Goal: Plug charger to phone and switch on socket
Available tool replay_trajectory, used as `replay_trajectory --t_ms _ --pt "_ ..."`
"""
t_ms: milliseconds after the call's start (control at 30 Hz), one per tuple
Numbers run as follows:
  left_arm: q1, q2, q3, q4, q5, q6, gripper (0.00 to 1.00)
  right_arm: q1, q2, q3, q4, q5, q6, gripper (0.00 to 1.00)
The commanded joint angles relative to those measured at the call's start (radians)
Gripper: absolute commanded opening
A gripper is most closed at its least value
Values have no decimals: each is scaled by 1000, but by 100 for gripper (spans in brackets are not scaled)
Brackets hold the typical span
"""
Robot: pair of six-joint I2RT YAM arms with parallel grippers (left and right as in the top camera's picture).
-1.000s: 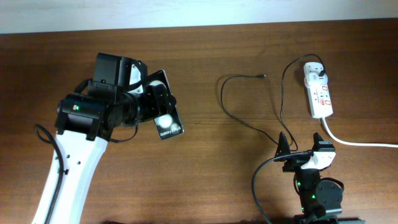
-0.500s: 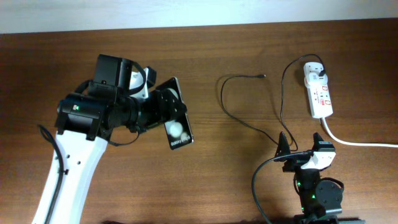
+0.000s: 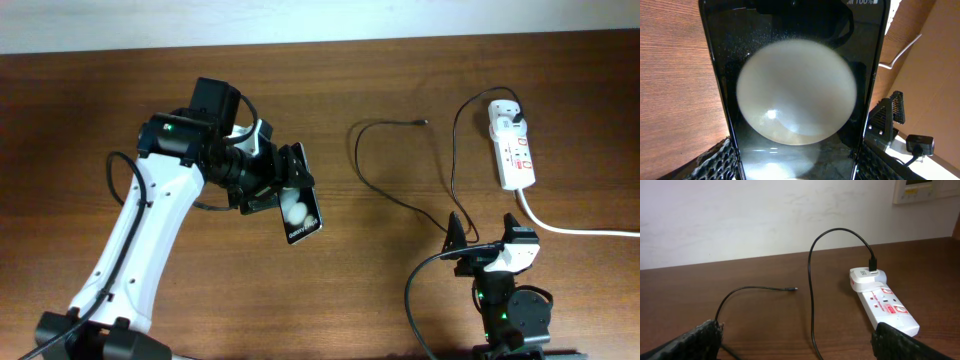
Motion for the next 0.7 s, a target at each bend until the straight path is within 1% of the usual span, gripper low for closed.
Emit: replay_trajectory --t_ms 0,233,667 --pt "-2 -2 6 2 12 13 54 -4 -8 -5 -6 13 -2 99" --pt "-2 -2 6 2 -27 13 55 -4 -8 -5 -6 13 -2 99" --pt "-2 -2 6 2 -26 13 56 -4 -8 -5 -6 13 -2 98"
